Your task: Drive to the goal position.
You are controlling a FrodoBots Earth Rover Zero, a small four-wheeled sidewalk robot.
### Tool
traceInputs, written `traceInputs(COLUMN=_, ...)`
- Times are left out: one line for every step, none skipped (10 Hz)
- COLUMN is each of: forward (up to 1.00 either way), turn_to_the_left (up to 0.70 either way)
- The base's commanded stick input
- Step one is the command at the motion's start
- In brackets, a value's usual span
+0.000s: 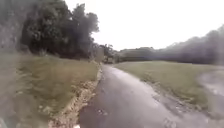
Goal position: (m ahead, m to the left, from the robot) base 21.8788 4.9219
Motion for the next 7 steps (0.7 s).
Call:
traceInputs(forward=0.85, turn_to_the_left=-0.08)
traceInputs(forward=0.85, turn_to_the_left=-0.19)
traceInputs(forward=0.85, turn_to_the_left=-0.27)
traceInputs(forward=0.85, turn_to_the_left=-0.34)
traceInputs(forward=0.85, turn_to_the_left=0.0)
traceInputs(forward=0.85, turn_to_the_left=0.0)
traceInputs(forward=0.85, turn_to_the_left=0.0)
